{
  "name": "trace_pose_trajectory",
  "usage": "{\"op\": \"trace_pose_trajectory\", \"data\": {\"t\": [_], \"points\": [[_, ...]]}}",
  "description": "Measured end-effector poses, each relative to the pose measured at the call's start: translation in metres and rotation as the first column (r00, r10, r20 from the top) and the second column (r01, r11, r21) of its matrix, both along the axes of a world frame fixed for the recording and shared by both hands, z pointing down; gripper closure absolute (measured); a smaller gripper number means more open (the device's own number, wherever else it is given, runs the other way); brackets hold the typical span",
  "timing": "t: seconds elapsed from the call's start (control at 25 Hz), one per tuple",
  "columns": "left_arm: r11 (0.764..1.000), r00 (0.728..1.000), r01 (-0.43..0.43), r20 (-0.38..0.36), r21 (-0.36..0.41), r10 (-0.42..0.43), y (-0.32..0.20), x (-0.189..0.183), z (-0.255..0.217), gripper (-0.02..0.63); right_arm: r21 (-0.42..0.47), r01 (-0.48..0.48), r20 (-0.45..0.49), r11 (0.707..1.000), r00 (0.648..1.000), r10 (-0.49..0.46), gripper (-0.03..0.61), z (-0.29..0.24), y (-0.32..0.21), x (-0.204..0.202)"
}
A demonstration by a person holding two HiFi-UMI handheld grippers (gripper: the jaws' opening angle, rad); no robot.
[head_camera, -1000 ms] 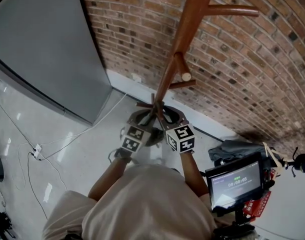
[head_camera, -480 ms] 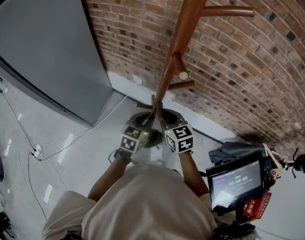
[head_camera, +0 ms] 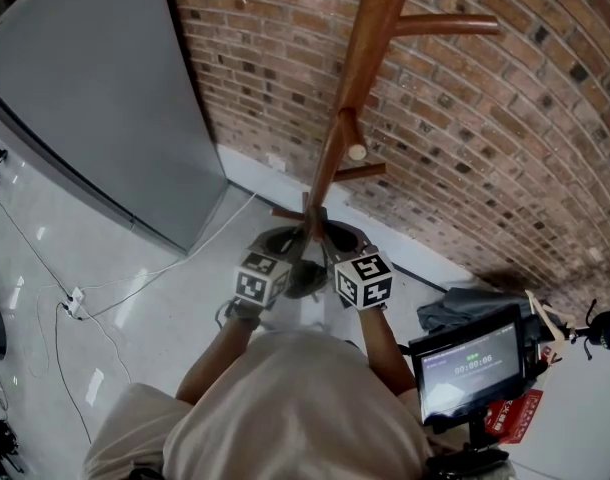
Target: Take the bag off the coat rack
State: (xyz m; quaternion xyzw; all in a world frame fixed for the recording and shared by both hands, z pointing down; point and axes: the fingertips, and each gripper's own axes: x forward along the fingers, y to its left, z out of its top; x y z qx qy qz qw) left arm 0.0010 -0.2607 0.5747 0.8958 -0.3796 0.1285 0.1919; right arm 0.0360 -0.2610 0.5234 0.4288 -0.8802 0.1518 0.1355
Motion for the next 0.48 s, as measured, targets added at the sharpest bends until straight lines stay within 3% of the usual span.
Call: {"op": "trace_pose_trajectory", "data": {"t": [0.48], "points": [[0.997, 0.996, 0.067, -0.063, -0.031, -0.069, 0.014, -0.011, -0.018, 0.571, 0.021, -0.006, 0.034, 1.000, 0.999, 0.006, 0.571, -0.015, 0.014, 0.006]]}}
